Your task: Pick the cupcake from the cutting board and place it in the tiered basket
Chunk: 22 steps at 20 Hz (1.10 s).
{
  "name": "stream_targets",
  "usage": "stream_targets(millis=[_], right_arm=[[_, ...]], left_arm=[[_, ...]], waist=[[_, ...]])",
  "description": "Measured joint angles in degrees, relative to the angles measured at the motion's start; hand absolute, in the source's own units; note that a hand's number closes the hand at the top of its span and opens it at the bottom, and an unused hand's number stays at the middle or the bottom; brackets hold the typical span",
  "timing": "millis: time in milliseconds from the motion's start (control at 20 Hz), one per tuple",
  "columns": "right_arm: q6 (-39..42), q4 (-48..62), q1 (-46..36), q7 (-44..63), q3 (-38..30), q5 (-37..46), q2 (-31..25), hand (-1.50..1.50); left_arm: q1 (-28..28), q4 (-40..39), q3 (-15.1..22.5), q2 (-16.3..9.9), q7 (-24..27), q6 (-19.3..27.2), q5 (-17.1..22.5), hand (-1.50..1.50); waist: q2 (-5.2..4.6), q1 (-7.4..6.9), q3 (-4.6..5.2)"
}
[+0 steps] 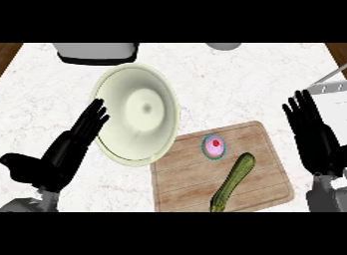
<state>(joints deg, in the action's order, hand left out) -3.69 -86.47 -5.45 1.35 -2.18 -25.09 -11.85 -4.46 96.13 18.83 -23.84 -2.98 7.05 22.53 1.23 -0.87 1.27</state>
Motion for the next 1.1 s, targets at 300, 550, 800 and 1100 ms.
stream_targets(millis=[300,550,800,1100], right_arm=[[-0.7,-3.5,-5.2,3.0,3.8,2.8,-0.1,1.50],[-13.0,-1.3,-1.4,6.2,2.3,13.8,-3.4,-1.50],[-21.5,-10.5,3.1,15.8,7.7,24.6,-4.7,-1.50],[-12.3,-19.5,1.1,32.0,12.7,28.6,-15.8,-1.50]], left_arm=[[-1.8,-5.3,-5.2,-4.7,1.1,5.4,-8.2,0.00],[-1.4,-8.3,-7.1,-6.9,0.7,8.5,-11.4,0.00],[-2.6,-11.6,-7.9,-6.5,0.8,10.1,-14.3,0.00],[-3.8,-13.4,-7.9,-5.7,0.9,10.7,-16.1,0.00]], waist=[[-0.97,0.28,-0.97],[-1.13,1.89,-0.98],[-1.06,1.87,-1.10],[-1.07,1.48,-1.03]])
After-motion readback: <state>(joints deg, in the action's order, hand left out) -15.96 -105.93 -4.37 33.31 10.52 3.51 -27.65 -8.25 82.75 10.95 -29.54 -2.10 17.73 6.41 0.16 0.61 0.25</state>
